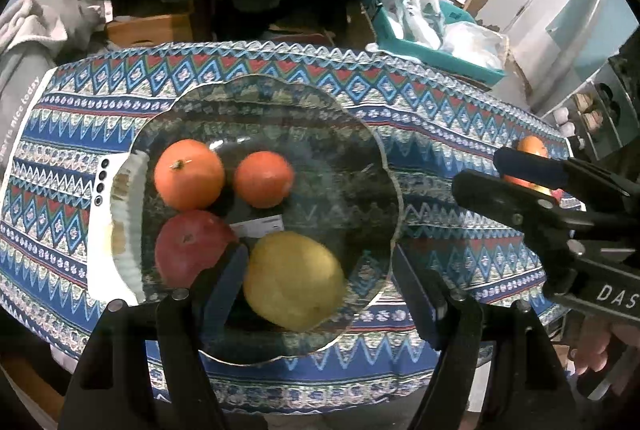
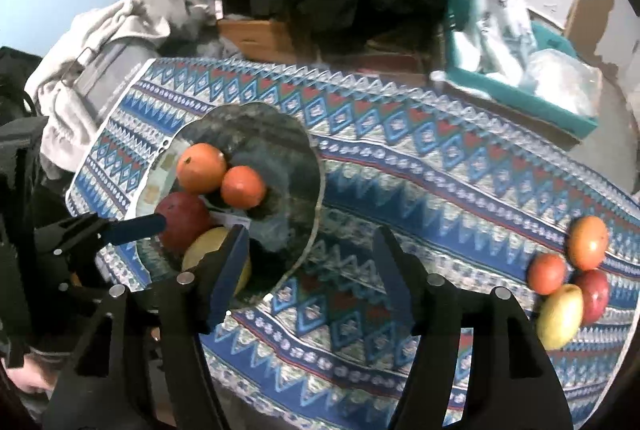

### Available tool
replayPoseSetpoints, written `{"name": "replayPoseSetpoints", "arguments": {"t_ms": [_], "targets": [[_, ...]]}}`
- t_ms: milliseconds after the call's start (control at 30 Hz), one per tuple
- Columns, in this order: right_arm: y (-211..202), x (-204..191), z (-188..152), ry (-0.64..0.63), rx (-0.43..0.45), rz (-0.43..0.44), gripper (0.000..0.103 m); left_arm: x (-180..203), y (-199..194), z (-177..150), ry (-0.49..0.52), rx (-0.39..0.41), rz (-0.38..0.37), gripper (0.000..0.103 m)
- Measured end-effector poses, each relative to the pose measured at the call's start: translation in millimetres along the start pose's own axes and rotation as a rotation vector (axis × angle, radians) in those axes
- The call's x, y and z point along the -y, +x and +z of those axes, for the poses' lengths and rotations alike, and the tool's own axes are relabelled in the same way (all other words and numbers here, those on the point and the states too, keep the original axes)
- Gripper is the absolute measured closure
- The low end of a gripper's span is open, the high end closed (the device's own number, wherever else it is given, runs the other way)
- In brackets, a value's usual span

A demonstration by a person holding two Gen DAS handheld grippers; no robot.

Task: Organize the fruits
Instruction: 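Move both tools away from the plate toward the remaining fruit cluster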

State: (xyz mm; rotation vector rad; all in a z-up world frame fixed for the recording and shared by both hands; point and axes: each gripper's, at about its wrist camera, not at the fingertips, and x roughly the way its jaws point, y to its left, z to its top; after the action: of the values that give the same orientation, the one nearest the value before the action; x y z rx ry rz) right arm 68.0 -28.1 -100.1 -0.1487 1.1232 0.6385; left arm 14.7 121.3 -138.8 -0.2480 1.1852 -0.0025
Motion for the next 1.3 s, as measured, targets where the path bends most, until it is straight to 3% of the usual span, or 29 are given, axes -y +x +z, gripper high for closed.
{"name": "replayPoseSetpoints", "arguments": {"t_ms": [767, 1300], "targets": [[-81.2, 85.9, -49.0, 0.095, 0.100, -0.149, 0.032, 89.0, -15.9, 7.7, 0.147, 0.039, -0.037, 0.027], [-105.6, 154.4, -84.8, 0.224, 0.107, -0.191, 0.030, 148.7, -3.8, 9.9, 0.244, 0.023, -0.053, 0.024]]}}
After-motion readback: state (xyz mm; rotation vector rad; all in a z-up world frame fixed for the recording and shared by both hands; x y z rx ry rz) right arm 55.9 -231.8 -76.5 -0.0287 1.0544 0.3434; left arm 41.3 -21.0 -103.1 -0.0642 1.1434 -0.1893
